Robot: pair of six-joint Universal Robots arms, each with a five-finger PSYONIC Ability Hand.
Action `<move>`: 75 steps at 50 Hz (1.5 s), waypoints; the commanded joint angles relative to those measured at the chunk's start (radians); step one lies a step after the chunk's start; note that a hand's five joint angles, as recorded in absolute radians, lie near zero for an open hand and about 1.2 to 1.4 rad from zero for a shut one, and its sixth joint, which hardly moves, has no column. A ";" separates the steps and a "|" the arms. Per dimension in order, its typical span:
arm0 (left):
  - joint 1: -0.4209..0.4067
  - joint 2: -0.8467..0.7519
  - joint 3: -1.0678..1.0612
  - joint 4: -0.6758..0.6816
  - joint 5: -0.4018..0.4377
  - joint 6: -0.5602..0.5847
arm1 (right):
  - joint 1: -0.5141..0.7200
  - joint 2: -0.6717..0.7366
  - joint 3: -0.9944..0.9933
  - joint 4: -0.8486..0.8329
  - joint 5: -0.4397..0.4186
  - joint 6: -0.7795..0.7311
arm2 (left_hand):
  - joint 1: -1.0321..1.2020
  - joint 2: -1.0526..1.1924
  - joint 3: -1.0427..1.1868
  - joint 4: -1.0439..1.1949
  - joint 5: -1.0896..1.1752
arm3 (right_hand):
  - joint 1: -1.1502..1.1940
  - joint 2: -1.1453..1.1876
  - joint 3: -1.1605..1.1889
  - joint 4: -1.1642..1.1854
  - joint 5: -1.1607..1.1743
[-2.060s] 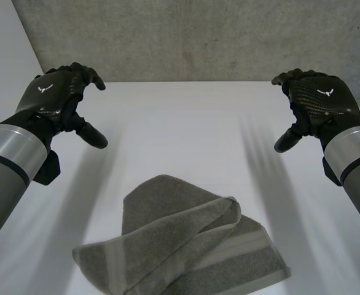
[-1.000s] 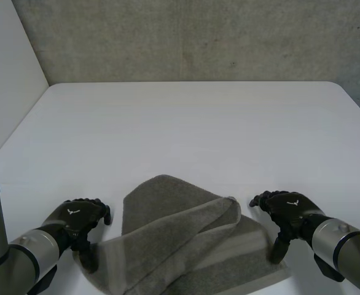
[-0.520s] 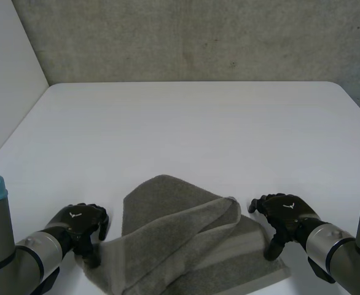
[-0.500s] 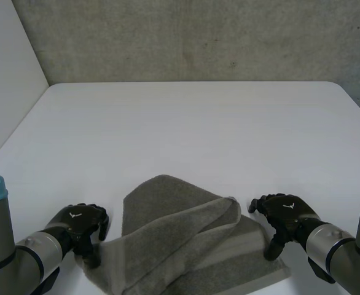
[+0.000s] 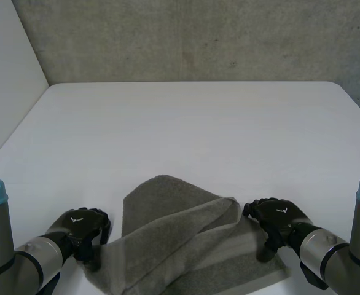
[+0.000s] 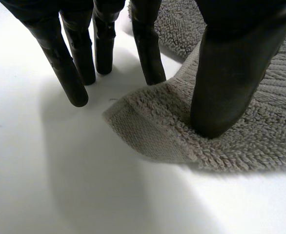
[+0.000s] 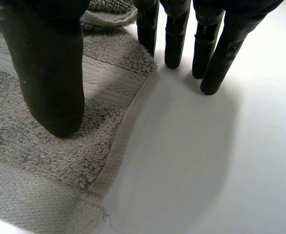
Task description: Fold the towel.
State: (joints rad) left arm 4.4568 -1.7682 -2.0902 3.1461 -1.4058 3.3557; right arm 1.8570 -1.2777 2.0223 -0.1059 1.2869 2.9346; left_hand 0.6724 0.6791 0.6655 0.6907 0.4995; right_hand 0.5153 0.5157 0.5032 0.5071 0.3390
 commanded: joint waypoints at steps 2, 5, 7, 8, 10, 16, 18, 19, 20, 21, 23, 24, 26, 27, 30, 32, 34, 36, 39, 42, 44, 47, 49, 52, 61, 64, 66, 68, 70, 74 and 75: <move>-0.004 0.000 -0.007 0.000 -0.001 0.001 | 0.001 0.000 0.004 -0.002 -0.001 0.003 | 0.019 0.013 0.026 0.001 0.018 | 0.101 0.101 0.113 0.109 0.103; -0.008 -0.004 -0.007 0.000 -0.001 0.002 | -0.001 0.000 0.009 -0.003 -0.003 0.003 | 0.107 0.100 0.114 0.089 0.105 | 0.305 0.305 0.317 0.313 0.307; -0.010 -0.005 -0.008 0.000 -0.001 0.002 | -0.001 0.000 0.009 -0.003 -0.009 0.005 | 0.300 0.293 0.306 0.281 0.298 | 0.453 0.453 0.465 0.462 0.455; -0.010 -0.005 -0.007 0.000 -0.001 0.002 | -0.002 0.000 0.009 -0.003 -0.014 0.003 | 0.487 0.481 0.494 0.469 0.486 | 0.625 0.624 0.637 0.633 0.627; -0.010 -0.004 -0.007 0.000 -0.001 0.002 | -0.002 0.000 0.009 -0.003 -0.017 0.005 | 0.643 0.637 0.650 0.625 0.642 | 0.867 0.867 0.879 0.875 0.869; 0.001 0.013 0.031 0.009 -0.002 0.002 | -0.005 -0.017 -0.016 -0.002 -0.023 0.003 | 0.724 0.717 0.731 0.706 0.722 | 0.881 0.881 0.893 0.889 0.883; 0.002 0.024 0.059 0.011 -0.002 0.002 | -0.002 -0.028 -0.033 0.002 -0.023 0.003 | 0.724 0.717 0.731 0.706 0.722 | 0.881 0.881 0.893 0.889 0.883; 0.002 0.024 0.059 0.011 -0.002 0.002 | 0.001 -0.037 -0.057 0.009 -0.024 0.003 | 0.724 0.717 0.731 0.706 0.722 | 0.881 0.881 0.893 0.889 0.883; 0.006 0.030 0.087 0.011 -0.001 0.002 | 0.001 -0.037 -0.057 0.009 -0.024 0.003 | 0.724 0.717 0.731 0.706 0.722 | 0.881 0.881 0.893 0.889 0.883; 0.013 0.035 0.113 0.009 -0.002 0.002 | 0.008 -0.043 -0.080 0.012 -0.026 0.003 | 0.724 0.717 0.731 0.706 0.722 | 0.881 0.881 0.893 0.889 0.883; 0.025 0.036 0.139 0.008 -0.001 0.002 | 0.018 -0.045 -0.103 0.018 -0.032 0.005 | 0.724 0.717 0.731 0.706 0.722 | 0.881 0.881 0.893 0.889 0.883; 0.039 0.039 0.160 0.003 0.001 0.001 | 0.025 -0.046 -0.120 0.026 -0.035 0.008 | 0.724 0.717 0.731 0.706 0.722 | 0.881 0.881 0.893 0.889 0.883; 0.053 0.047 0.177 0.000 -0.001 -0.002 | 0.028 -0.046 -0.131 0.037 -0.035 0.017 | 0.724 0.717 0.731 0.706 0.722 | 0.881 0.881 0.893 0.889 0.883; 0.053 0.047 0.177 0.000 -0.001 -0.002 | 0.030 -0.048 -0.137 0.054 -0.038 0.027 | 0.724 0.717 0.731 0.706 0.722 | 0.881 0.881 0.893 0.889 0.883; 0.062 0.067 0.183 -0.001 -0.001 -0.006 | 0.030 -0.048 -0.133 0.071 -0.049 0.047 | 0.724 0.717 0.731 0.706 0.722 | 0.881 0.881 0.893 0.889 0.883; 0.062 0.087 0.170 -0.001 0.002 -0.006 | 0.030 -0.048 -0.125 0.071 -0.058 0.054 | 0.724 0.717 0.731 0.706 0.722 | 0.881 0.881 0.893 0.889 0.883; 0.061 0.090 0.159 0.000 0.002 -0.006 | 0.028 -0.048 -0.120 0.071 -0.067 0.055 | 0.724 0.717 0.731 0.706 0.722 | 0.881 0.881 0.893 0.889 0.883; 0.062 0.092 0.145 0.002 0.004 -0.006 | 0.022 -0.048 -0.105 0.074 -0.084 0.051 | 0.724 0.717 0.731 0.706 0.722 | 0.638 0.637 0.650 0.646 0.640; 0.064 0.090 0.119 0.009 0.004 -0.006 | 0.016 -0.048 -0.099 0.074 -0.092 0.046 | 0.724 0.717 0.731 0.706 0.722 | 0.330 0.330 0.342 0.338 0.332; 0.068 0.085 0.102 0.017 0.004 -0.006 | 0.011 -0.048 -0.086 0.074 -0.098 0.038 | 0.724 0.717 0.731 0.706 0.722 | -0.037 -0.037 -0.025 -0.029 -0.035; 0.070 0.079 0.098 0.025 0.004 -0.006 | 0.013 -0.052 -0.076 0.065 -0.100 0.035 | 0.724 0.717 0.731 0.706 0.722 | -0.107 -0.107 -0.095 -0.099 -0.105; 0.081 0.073 0.087 0.048 0.007 -0.009 | 0.014 -0.061 -0.068 0.063 -0.101 0.028 | 0.724 0.717 0.731 0.706 0.722 | -0.151 -0.152 -0.139 -0.143 -0.150; 0.090 0.067 0.081 0.060 0.007 -0.009 | 0.014 -0.080 -0.060 0.061 -0.104 0.012 | 0.724 0.717 0.731 0.706 0.722 | -0.166 -0.167 -0.154 -0.158 -0.164; 0.111 0.059 0.070 0.072 0.008 -0.009 | 0.021 -0.080 -0.065 0.055 -0.101 0.024 | 0.724 0.717 0.731 0.706 0.722 | -0.160 -0.161 -0.148 -0.152 -0.159; 0.114 0.069 0.067 0.074 0.008 -0.009 | 0.093 -0.006 -0.126 0.026 -0.092 0.118 | 0.724 0.717 0.731 0.706 0.722 | -0.140 -0.140 -0.128 -0.131 -0.138; 0.113 0.075 0.067 0.074 0.008 -0.009 | 0.125 0.033 -0.171 0.029 -0.086 0.173 | 0.724 0.717 0.731 0.706 0.722 | -0.134 -0.134 -0.122 -0.126 -0.132; 0.113 0.078 0.067 0.072 0.008 -0.009 | 0.139 0.049 -0.189 0.029 -0.086 0.196 | 0.724 0.717 0.731 0.706 0.722 | -0.128 -0.128 -0.116 -0.120 -0.126; 0.111 0.081 0.067 0.072 0.010 -0.009 | 0.160 0.070 -0.221 0.029 -0.087 0.236 | 0.724 0.717 0.731 0.706 0.722 | -0.110 -0.111 -0.098 -0.102 -0.109; 0.111 0.085 0.065 0.072 0.010 -0.009 | 0.178 0.080 -0.238 0.029 -0.087 0.254 | 0.724 0.717 0.731 0.706 0.722 | -0.093 -0.093 -0.081 -0.085 -0.091; 0.108 0.084 0.068 0.074 0.010 -0.009 | 0.202 0.100 -0.275 0.028 -0.087 0.291 | 0.724 0.717 0.731 0.706 0.722 | 0.019 0.018 0.031 0.027 0.021; 0.108 0.085 0.070 0.074 0.010 -0.009 | 0.203 0.115 -0.292 0.028 -0.087 0.310 | 0.724 0.717 0.731 0.706 0.722 | 0.147 0.146 0.159 0.155 0.149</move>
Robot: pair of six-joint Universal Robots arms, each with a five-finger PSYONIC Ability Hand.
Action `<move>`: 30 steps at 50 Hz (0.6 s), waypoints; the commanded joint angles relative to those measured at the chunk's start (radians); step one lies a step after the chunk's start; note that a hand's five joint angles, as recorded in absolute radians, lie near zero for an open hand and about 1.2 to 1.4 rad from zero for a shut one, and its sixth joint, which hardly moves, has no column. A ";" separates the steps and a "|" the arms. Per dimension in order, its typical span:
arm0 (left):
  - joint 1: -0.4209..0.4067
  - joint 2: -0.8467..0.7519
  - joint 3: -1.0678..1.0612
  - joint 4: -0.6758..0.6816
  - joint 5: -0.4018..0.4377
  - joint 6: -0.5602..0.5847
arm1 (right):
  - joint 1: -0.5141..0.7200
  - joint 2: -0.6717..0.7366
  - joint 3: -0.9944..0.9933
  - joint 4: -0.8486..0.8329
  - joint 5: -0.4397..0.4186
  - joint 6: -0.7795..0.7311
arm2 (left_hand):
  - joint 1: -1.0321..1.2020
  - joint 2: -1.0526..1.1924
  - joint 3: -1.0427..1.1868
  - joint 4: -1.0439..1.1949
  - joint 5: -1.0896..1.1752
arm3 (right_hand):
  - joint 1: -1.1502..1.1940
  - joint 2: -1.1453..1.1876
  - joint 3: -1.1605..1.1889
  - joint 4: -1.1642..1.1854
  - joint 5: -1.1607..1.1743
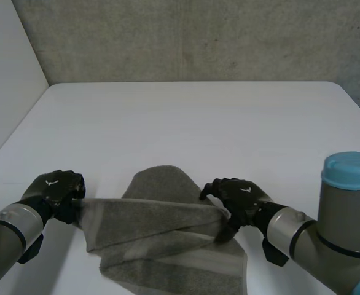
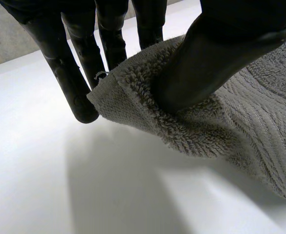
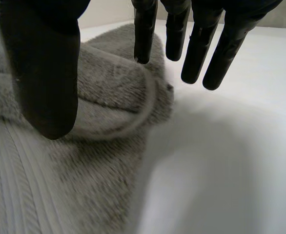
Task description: Fold the towel.
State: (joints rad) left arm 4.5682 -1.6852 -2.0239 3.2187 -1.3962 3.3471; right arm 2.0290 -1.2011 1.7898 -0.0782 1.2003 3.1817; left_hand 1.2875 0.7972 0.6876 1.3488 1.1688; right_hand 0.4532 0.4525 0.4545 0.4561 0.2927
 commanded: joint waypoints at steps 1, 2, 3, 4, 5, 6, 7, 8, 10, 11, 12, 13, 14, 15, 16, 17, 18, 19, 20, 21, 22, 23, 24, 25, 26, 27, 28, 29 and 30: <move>-0.003 0.001 0.007 0.001 0.000 0.000 | 0.034 0.054 -0.076 -0.003 -0.001 0.075 | 0.109 0.599 0.709 0.047 0.053 | 0.385 0.385 0.383 0.382 0.371; -0.003 0.001 0.007 0.001 0.000 0.000 | 0.034 0.054 -0.076 -0.003 -0.001 0.075 | 0.109 0.599 0.709 0.047 0.053 | 0.386 0.387 0.385 0.383 0.372; -0.002 0.001 0.013 0.003 0.000 0.000 | 0.034 0.067 -0.093 -0.003 0.001 0.076 | 0.109 0.599 0.709 0.047 0.053 | 0.535 0.535 0.533 0.532 0.521; 0.002 0.001 0.019 0.003 0.000 0.000 | 0.034 0.081 -0.111 -0.003 0.002 0.078 | 0.109 0.599 0.709 0.047 0.053 | 0.664 0.665 0.663 0.661 0.650; 0.002 0.001 0.019 0.003 0.000 0.000 | 0.034 0.081 -0.112 -0.003 0.002 0.078 | 0.109 0.599 0.709 0.047 0.053 | 0.665 0.666 0.664 0.662 0.651; 0.003 -0.001 0.028 0.004 0.002 0.000 | 0.031 0.093 -0.127 -0.003 0.005 0.076 | 0.109 0.599 0.709 0.047 0.053 | 0.758 0.759 0.757 0.755 0.744; 0.003 -0.002 0.040 0.007 0.006 0.000 | 0.031 0.094 -0.127 -0.003 0.005 0.076 | 0.109 0.599 0.709 0.047 0.053 | 0.759 0.760 0.758 0.756 0.745; 0.003 -0.002 0.040 0.007 0.006 0.000 | 0.030 0.106 -0.144 0.000 0.007 0.075 | 0.109 0.599 0.709 0.047 0.053 | 0.809 0.809 0.807 0.806 0.795; 0.005 -0.004 0.053 0.007 0.017 0.000 | 0.028 0.120 -0.161 0.003 0.005 0.072 | 0.109 0.599 0.709 0.047 0.053 | 0.812 0.813 0.811 0.809 0.798; 0.005 -0.004 0.063 0.009 0.029 -0.002 | 0.025 0.132 -0.171 0.005 0.002 0.072 | 0.109 0.599 0.709 0.047 0.053 | 0.795 0.795 0.793 0.792 0.781; 0.005 -0.005 0.076 0.009 0.045 -0.003 | 0.024 0.146 -0.179 0.006 0.002 0.069 | 0.109 0.599 0.709 0.047 0.053 | 0.716 0.717 0.715 0.713 0.702; 0.005 -0.005 0.076 0.009 0.045 -0.003 | 0.023 0.146 -0.179 0.006 0.002 0.069 | 0.109 0.599 0.709 0.047 0.053 | 0.715 0.716 0.714 0.712 0.701; 0.005 -0.007 0.085 0.009 0.058 -0.006 | 0.022 0.159 -0.184 0.008 0.002 0.067 | 0.109 0.599 0.709 0.047 0.053 | 0.541 0.541 0.539 0.538 0.527; 0.005 -0.005 0.094 0.009 0.068 -0.009 | 0.020 0.167 -0.184 0.009 0.002 0.067 | 0.109 0.599 0.709 0.047 0.053 | 0.368 0.368 0.366 0.365 0.353; 0.005 -0.005 0.094 0.009 0.068 -0.009 | 0.020 0.167 -0.184 0.009 0.002 0.067 | 0.109 0.599 0.709 0.047 0.053 | 0.366 0.366 0.364 0.363 0.352; 0.005 -0.005 0.102 0.009 0.072 -0.015 | 0.020 0.170 -0.184 0.014 0.001 0.067 | 0.109 0.599 0.709 0.047 0.053 | 0.313 0.314 0.312 0.311 0.299; 0.005 -0.005 0.102 0.009 0.072 -0.015 | 0.020 0.170 -0.184 0.014 0.001 0.067 | 0.109 0.599 0.709 0.047 0.053 | 0.313 0.314 0.312 0.310 0.299; 0.005 -0.004 0.106 0.009 0.074 -0.024 | 0.020 0.172 -0.184 0.018 0.001 0.067 | 0.109 0.599 0.709 0.047 0.053 | 0.307 0.308 0.306 0.304 0.293; 0.005 -0.002 0.111 0.009 0.074 -0.032 | 0.020 0.172 -0.184 0.021 0.001 0.067 | 0.109 0.599 0.709 0.047 0.053 | 0.310 0.311 0.309 0.307 0.296; 0.005 -0.002 0.111 0.009 0.074 -0.032 | 0.020 0.172 -0.184 0.021 0.001 0.067 | 0.109 0.599 0.709 0.047 0.053 | 0.310 0.311 0.309 0.307 0.296; 0.005 -0.002 0.116 0.009 0.074 -0.040 | 0.020 0.170 -0.184 0.023 0.001 0.067 | 0.109 0.599 0.709 0.047 0.053 | 0.319 0.319 0.317 0.316 0.305; 0.005 -0.002 0.120 0.009 0.074 -0.044 | 0.020 0.170 -0.185 0.026 -0.004 0.069 | 0.109 0.599 0.709 0.047 0.053 | 0.319 0.319 0.317 0.316 0.305; 0.005 -0.002 0.120 0.009 0.074 -0.044 | 0.020 0.170 -0.185 0.026 -0.004 0.069 | 0.109 0.599 0.709 0.047 0.053 | 0.319 0.319 0.317 0.316 0.305; 0.005 -0.002 0.125 0.009 0.074 -0.048 | 0.020 0.167 -0.187 0.031 -0.004 0.070 | 0.109 0.599 0.709 0.047 0.053 | 0.322 0.322 0.320 0.319 0.308; 0.006 -0.004 0.131 0.009 0.074 -0.048 | 0.020 0.167 -0.187 0.031 -0.004 0.070 | 0.109 0.599 0.709 0.047 0.053 | 0.322 0.322 0.320 0.319 0.308; 0.006 -0.004 0.131 0.009 0.074 -0.048 | 0.020 0.166 -0.188 0.038 -0.005 0.070 | 0.109 0.599 0.709 0.047 0.053 | 0.345 0.346 0.344 0.342 0.331; 0.006 -0.007 0.137 0.009 0.075 -0.049 | 0.020 0.166 -0.193 0.046 -0.007 0.069 | 0.109 0.599 0.709 0.047 0.053 | 0.430 0.430 0.428 0.427 0.415; 0.006 -0.007 0.137 0.009 0.075 -0.049 | 0.020 0.166 -0.193 0.046 -0.007 0.069 | 0.109 0.599 0.709 0.047 0.053 | 0.430 0.431 0.429 0.427 0.416; 0.006 -0.013 0.145 0.009 0.075 -0.049 | 0.020 0.166 -0.197 0.054 -0.008 0.070 | 0.109 0.599 0.709 0.047 0.053 | 0.520 0.521 0.519 0.518 0.506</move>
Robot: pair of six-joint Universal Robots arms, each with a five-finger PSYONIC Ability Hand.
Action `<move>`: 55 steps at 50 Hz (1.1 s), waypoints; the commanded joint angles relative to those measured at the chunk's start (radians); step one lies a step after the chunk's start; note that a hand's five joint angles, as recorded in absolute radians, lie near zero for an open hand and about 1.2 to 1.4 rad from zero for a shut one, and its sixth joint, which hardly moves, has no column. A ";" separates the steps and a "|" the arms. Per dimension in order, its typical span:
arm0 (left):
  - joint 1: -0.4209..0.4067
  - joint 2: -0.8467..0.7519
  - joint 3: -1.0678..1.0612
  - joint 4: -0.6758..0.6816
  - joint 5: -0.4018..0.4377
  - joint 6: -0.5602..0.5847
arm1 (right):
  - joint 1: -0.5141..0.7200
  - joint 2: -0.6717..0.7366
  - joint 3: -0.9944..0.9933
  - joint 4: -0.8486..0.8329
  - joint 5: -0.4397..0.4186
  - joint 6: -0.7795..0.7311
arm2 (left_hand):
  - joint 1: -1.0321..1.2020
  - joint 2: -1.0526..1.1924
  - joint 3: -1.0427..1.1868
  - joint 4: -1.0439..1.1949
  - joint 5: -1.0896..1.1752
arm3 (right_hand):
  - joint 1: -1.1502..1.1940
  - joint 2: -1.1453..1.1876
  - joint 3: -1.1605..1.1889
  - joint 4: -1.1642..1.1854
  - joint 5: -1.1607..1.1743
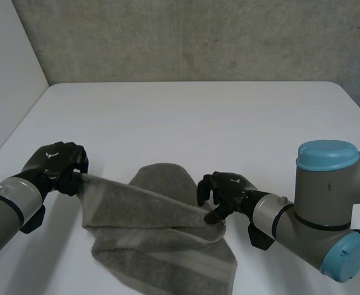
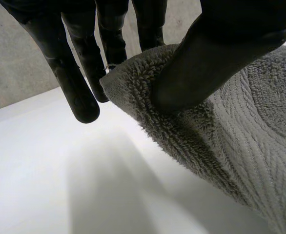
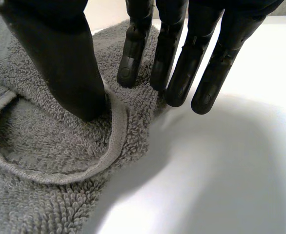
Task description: Fold the towel.
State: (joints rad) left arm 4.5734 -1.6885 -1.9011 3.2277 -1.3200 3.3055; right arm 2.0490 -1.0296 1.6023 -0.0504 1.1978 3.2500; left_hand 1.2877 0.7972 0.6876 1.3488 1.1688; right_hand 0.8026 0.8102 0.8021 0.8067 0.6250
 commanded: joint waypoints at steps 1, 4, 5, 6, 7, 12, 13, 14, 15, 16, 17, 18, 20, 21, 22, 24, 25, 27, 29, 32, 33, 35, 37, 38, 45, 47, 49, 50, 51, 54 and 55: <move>-0.001 -0.014 0.031 0.000 -0.002 -0.009 | 0.000 -0.006 -0.013 0.033 -0.006 0.004 | 0.109 0.599 0.709 0.047 0.053 | 0.245 0.237 0.245 0.240 0.248; -0.002 -0.040 0.049 0.000 -0.002 -0.009 | 0.000 -0.004 -0.016 0.046 -0.007 0.004 | 0.109 0.599 0.709 0.047 0.053 | 0.266 0.258 0.266 0.262 0.269; -0.002 -0.040 0.050 0.000 -0.002 -0.009 | 0.000 -0.003 -0.018 0.058 -0.009 0.002 | 0.109 0.599 0.709 0.047 0.053 | 0.243 0.235 0.243 0.239 0.246; -0.007 -0.052 0.060 -0.002 -0.004 -0.011 | 0.000 -0.003 -0.019 0.073 -0.010 0.002 | 0.109 0.599 0.709 0.047 0.053 | 0.155 0.148 0.156 0.151 0.158; -0.007 -0.053 0.060 -0.002 -0.004 -0.011 | 0.000 -0.003 -0.019 0.073 -0.010 0.002 | 0.109 0.599 0.709 0.047 0.053 | 0.154 0.147 0.155 0.150 0.157; -0.011 -0.062 0.073 -0.002 -0.004 -0.017 | 0.000 -0.001 -0.005 0.123 -0.015 -0.003 | 0.109 0.599 0.709 0.047 0.053 | -0.142 -0.150 -0.142 -0.146 -0.139; -0.011 -0.062 0.073 -0.002 -0.004 -0.017 | 0.000 -0.004 0.001 0.127 -0.017 -0.003 | 0.109 0.599 0.709 0.047 0.053 | -0.142 -0.150 -0.142 -0.146 -0.139; -0.011 -0.062 0.073 -0.002 -0.002 -0.017 | 0.002 -0.006 0.007 0.127 -0.017 -0.003 | 0.109 0.599 0.709 0.047 0.053 | -0.133 -0.141 -0.133 -0.138 -0.130; -0.011 -0.062 0.073 -0.002 -0.002 -0.017 | 0.002 -0.006 0.007 0.127 -0.017 -0.003 | 0.109 0.599 0.709 0.047 0.053 | -0.133 -0.141 -0.133 -0.138 -0.130; -0.013 -0.063 0.073 -0.002 -0.002 -0.017 | 0.003 -0.007 0.014 0.126 -0.018 -0.001 | 0.109 0.599 0.709 0.047 0.053 | -0.125 -0.132 -0.124 -0.129 -0.122; -0.014 -0.066 0.073 -0.002 -0.002 -0.017 | 0.006 -0.007 0.021 0.124 -0.021 -0.003 | 0.109 0.599 0.709 0.047 0.053 | -0.125 -0.132 -0.124 -0.129 -0.122; -0.014 -0.066 0.073 -0.002 -0.002 -0.017 | 0.006 -0.007 0.021 0.124 -0.021 -0.003 | 0.109 0.599 0.709 0.047 0.053 | -0.125 -0.132 -0.124 -0.129 -0.122; -0.016 -0.069 0.073 -0.002 -0.002 -0.017 | 0.011 -0.003 0.024 0.123 -0.018 -0.001 | 0.109 0.599 0.709 0.047 0.053 | -0.081 -0.088 -0.080 -0.085 -0.078; -0.016 -0.069 0.073 -0.002 -0.002 -0.017 | 0.011 -0.003 0.024 0.123 -0.018 -0.001 | 0.109 0.599 0.709 0.047 0.053 | -0.081 -0.088 -0.080 -0.085 -0.078; -0.016 -0.071 0.073 0.000 -0.002 -0.017 | 0.014 -0.001 0.024 0.118 -0.017 -0.001 | 0.109 0.599 0.709 0.047 0.053 | 0.039 0.031 0.039 0.035 0.042; -0.016 -0.076 0.074 0.000 -0.002 -0.017 | 0.014 0.000 0.024 0.113 -0.015 -0.001 | 0.109 0.599 0.709 0.047 0.053 | 0.197 0.189 0.197 0.193 0.200; -0.016 -0.082 0.080 0.003 -0.002 -0.017 | 0.014 0.005 0.015 0.107 -0.015 -0.003 | 0.109 0.599 0.709 0.047 0.053 | 0.390 0.383 0.391 0.386 0.393; -0.016 -0.091 0.088 0.006 -0.002 -0.017 | 0.014 0.005 0.004 0.104 -0.015 -0.004 | 0.109 0.599 0.709 0.047 0.053 | 0.592 0.584 0.592 0.588 0.595; -0.016 -0.099 0.100 0.007 -0.002 -0.017 | 0.008 0.000 -0.019 0.101 -0.017 -0.004 | 0.109 0.599 0.709 0.047 0.053 | 0.594 0.586 0.594 0.590 0.597; -0.017 -0.119 0.149 0.015 -0.004 -0.023 | -0.001 -0.007 -0.135 0.116 -0.003 -0.004 | 0.109 0.599 0.709 0.047 0.053 | 0.594 0.586 0.594 0.590 0.597; -0.024 -0.128 0.190 0.018 -0.004 -0.035 | -0.003 -0.012 -0.221 0.129 -0.001 -0.012 | 0.109 0.599 0.709 0.047 0.053 | 0.594 0.586 0.594 0.590 0.597; -0.031 -0.129 0.245 0.024 -0.004 -0.058 | -0.004 -0.020 -0.328 0.156 -0.001 -0.032 | 0.109 0.599 0.709 0.047 0.053 | 0.594 0.586 0.594 0.590 0.597; -0.045 -0.129 0.313 0.029 -0.004 -0.090 | -0.004 -0.027 -0.455 0.193 -0.001 -0.065 | 0.109 0.599 0.709 0.047 0.053 | 0.594 0.586 0.594 0.590 0.597; -0.062 -0.125 0.389 0.035 -0.008 -0.133 | -0.004 -0.026 -0.599 0.233 0.002 -0.113 | 0.109 0.599 0.709 0.047 0.053 | 0.594 0.586 0.594 0.590 0.597; -0.108 -0.100 0.703 0.061 -0.024 -0.333 | 0.014 0.034 -1.168 0.304 0.019 -0.320 | 0.109 0.599 0.709 0.047 0.053 | 0.594 0.586 0.594 0.590 0.597; -0.106 -0.053 0.795 0.083 -0.062 -0.417 | 0.020 0.069 -1.355 0.316 0.017 -0.381 | 0.109 0.599 0.709 0.047 0.053 | 0.594 0.586 0.594 0.590 0.597; -0.099 -0.031 0.810 0.096 -0.092 -0.447 | 0.039 0.078 -1.398 0.325 0.013 -0.401 | 0.109 0.599 0.709 0.047 0.053 | 0.594 0.586 0.594 0.590 0.597; -0.094 -0.016 0.807 0.112 -0.119 -0.471 | 0.039 0.078 -1.398 0.325 0.013 -0.401 | 0.109 0.599 0.709 0.047 0.053 | 0.594 0.586 0.594 0.590 0.597; -0.094 -0.016 0.807 0.112 -0.119 -0.471 | 0.063 0.082 -1.409 0.340 0.005 -0.418 | 0.109 0.599 0.709 0.047 0.053 | 0.594 0.586 0.594 0.590 0.597; -0.093 -0.004 0.771 0.130 -0.149 -0.480 | 0.106 0.085 -1.383 0.380 0.002 -0.456 | 0.109 0.599 0.709 0.047 0.053 | 0.594 0.586 0.594 0.590 0.597; -0.091 -0.002 0.730 0.130 -0.148 -0.478 | 0.115 0.088 -1.348 0.417 0.002 -0.487 | 0.109 0.599 0.709 0.047 0.053 | 0.594 0.586 0.594 0.590 0.597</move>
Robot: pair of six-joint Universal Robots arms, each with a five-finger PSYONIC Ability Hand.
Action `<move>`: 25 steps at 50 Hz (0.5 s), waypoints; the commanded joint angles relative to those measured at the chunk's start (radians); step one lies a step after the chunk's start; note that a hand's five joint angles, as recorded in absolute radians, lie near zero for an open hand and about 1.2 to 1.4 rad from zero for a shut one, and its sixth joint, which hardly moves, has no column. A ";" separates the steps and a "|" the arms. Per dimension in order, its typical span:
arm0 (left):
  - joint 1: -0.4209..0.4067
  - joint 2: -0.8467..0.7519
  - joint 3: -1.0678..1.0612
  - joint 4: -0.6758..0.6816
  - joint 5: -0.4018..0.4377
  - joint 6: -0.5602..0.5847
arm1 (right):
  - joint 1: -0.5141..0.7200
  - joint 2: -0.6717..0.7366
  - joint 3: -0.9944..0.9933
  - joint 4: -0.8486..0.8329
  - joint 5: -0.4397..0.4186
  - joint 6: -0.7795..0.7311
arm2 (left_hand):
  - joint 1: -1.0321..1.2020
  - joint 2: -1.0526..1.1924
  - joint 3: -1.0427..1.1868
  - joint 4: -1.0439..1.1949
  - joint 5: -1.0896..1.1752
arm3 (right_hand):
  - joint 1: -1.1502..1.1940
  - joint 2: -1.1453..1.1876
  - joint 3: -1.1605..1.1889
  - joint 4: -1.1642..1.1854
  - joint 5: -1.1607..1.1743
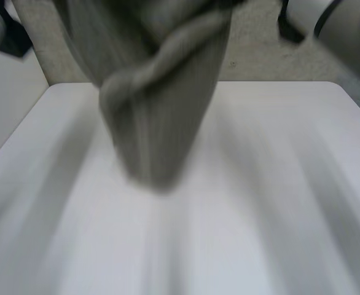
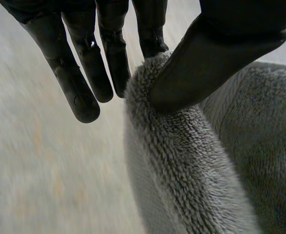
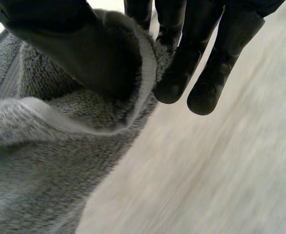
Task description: Fold the towel.
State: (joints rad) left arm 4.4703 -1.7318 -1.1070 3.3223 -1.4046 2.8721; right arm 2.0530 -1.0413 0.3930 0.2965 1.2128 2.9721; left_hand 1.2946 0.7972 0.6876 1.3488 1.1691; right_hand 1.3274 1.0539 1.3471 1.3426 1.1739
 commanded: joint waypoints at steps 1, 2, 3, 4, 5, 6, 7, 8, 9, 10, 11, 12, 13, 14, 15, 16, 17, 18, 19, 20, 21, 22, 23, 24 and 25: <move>0.012 0.041 -0.065 0.036 -0.063 -0.045 | 0.111 0.099 -0.138 0.070 -0.013 -0.209 | 0.102 0.599 0.709 0.047 0.053 | 0.069 0.342 0.049 0.054 0.048; 0.020 0.041 -0.118 0.037 -0.062 -0.043 | 0.116 0.105 -0.090 0.114 -0.018 -0.252 | 0.102 0.599 0.709 0.047 0.053 | 0.069 0.342 0.049 0.054 0.048; 0.032 0.044 -0.179 0.039 -0.059 -0.037 | 0.116 0.106 -0.089 0.115 -0.018 -0.252 | 0.102 0.599 0.709 0.047 0.053 | 0.069 0.342 0.049 0.054 0.048; 0.032 0.044 -0.180 0.039 -0.059 -0.037 | 0.118 0.112 -0.032 0.150 -0.018 -0.307 | 0.102 0.599 0.709 0.047 0.053 | 0.069 0.342 0.049 0.054 0.048; 0.044 0.049 -0.232 0.039 -0.054 -0.028 | 0.121 0.121 0.027 0.182 -0.016 -0.367 | 0.102 0.599 0.709 0.047 0.053 | 0.069 0.342 0.049 0.054 0.048; 0.044 0.049 -0.232 0.039 -0.054 -0.028 | 0.121 0.121 0.027 0.182 -0.016 -0.367 | 0.102 0.599 0.709 0.047 0.053 | 0.069 0.342 0.049 0.054 0.048; 0.059 0.052 -0.294 0.039 -0.044 -0.007 | 0.127 0.127 0.087 0.199 -0.001 -0.427 | 0.102 0.599 0.709 0.047 0.053 | 0.069 0.342 0.049 0.054 0.048; 0.078 0.054 -0.357 0.040 -0.025 0.016 | 0.140 0.133 0.143 0.202 0.007 -0.479 | 0.102 0.599 0.709 0.047 0.053 | 0.069 0.342 0.049 0.054 0.048; 0.078 0.054 -0.358 0.040 -0.025 0.016 | 0.141 0.133 0.144 0.202 0.007 -0.479 | 0.102 0.599 0.709 0.047 0.053 | 0.069 0.342 0.049 0.054 0.048; 0.098 0.055 -0.423 0.048 -0.002 0.045 | 0.154 0.136 0.186 0.202 0.011 -0.505 | 0.102 0.599 0.709 0.047 0.053 | 0.069 0.342 0.049 0.054 0.048; 0.115 0.057 -0.483 0.062 0.024 0.076 | 0.159 0.138 0.232 0.201 0.026 -0.507 | 0.102 0.599 0.709 0.047 0.053 | 0.069 0.342 0.049 0.054 0.048; 0.131 0.057 -0.540 0.083 0.048 0.102 | 0.159 0.138 0.233 0.201 0.027 -0.507 | 0.102 0.599 0.709 0.047 0.053 | 0.069 0.342 0.049 0.054 0.048; 0.132 0.057 -0.541 0.083 0.049 0.102 | 0.159 0.139 0.277 0.199 0.048 -0.499 | 0.102 0.599 0.709 0.047 0.053 | 0.069 0.342 0.049 0.054 0.048; 0.148 0.057 -0.598 0.110 0.071 0.127 | 0.159 0.139 0.277 0.199 0.048 -0.499 | 0.102 0.599 0.709 0.047 0.053 | 0.069 0.342 0.049 0.054 0.048; 0.148 0.057 -0.599 0.111 0.072 0.127 | 0.159 0.139 0.315 0.191 0.072 -0.493 | 0.102 0.599 0.709 0.047 0.053 | 0.069 0.342 0.049 0.054 0.048; 0.156 0.057 -0.649 0.137 0.088 0.147 | 0.159 0.139 0.364 0.173 0.103 -0.489 | 0.102 0.599 0.709 0.047 0.053 | 0.069 0.342 0.049 0.054 0.048; 0.161 0.055 -0.692 0.161 0.104 0.162 | 0.159 0.139 0.365 0.173 0.103 -0.489 | 0.102 0.599 0.709 0.047 0.053 | 0.069 0.342 0.049 0.054 0.048; 0.161 0.055 -0.692 0.161 0.104 0.162 | 0.162 0.139 0.394 0.155 0.120 -0.489 | 0.102 0.599 0.709 0.047 0.053 | 0.069 0.342 0.049 0.054 0.048; 0.162 0.054 -0.724 0.183 0.113 0.170 | 0.162 0.139 0.394 0.155 0.120 -0.489 | 0.102 0.599 0.709 0.047 0.053 | 0.069 0.342 0.049 0.054 0.048; 0.162 0.054 -0.750 0.201 0.119 0.173 | 0.162 0.138 0.420 0.133 0.134 -0.486 | 0.102 0.599 0.709 0.047 0.053 | 0.069 0.342 0.049 0.054 0.048; 0.162 0.054 -0.751 0.201 0.119 0.173 | 0.162 0.135 0.443 0.115 0.146 -0.478 | 0.102 0.599 0.709 0.047 0.053 | 0.069 0.342 0.049 0.054 0.048; 0.162 0.052 -0.769 0.215 0.121 0.171 | 0.162 0.135 0.443 0.115 0.146 -0.478 | 0.102 0.599 0.709 0.047 0.053 | 0.069 0.342 0.049 0.054 0.048; 0.164 0.051 -0.781 0.223 0.122 0.168 | 0.162 0.130 0.461 0.098 0.160 -0.467 | 0.102 0.599 0.709 0.047 0.053 | 0.069 0.342 0.049 0.054 0.048; 0.164 0.051 -0.781 0.223 0.122 0.168 | 0.161 0.126 0.480 0.083 0.178 -0.452 | 0.102 0.599 0.709 0.047 0.053 | 0.069 0.342 0.049 0.054 0.048; 0.164 0.051 -0.787 0.224 0.122 0.165 | 0.161 0.125 0.480 0.082 0.178 -0.452 | 0.102 0.599 0.709 0.047 0.053 | 0.069 0.342 0.049 0.054 0.048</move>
State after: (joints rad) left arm 4.6343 -1.6777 -1.8430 3.5076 -1.2910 3.0408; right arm 2.2157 -0.9044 0.8131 0.4362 1.3433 2.4837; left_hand 1.2971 0.7972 0.6876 1.3488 1.1733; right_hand 1.3359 1.0539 1.3517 1.3435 1.1838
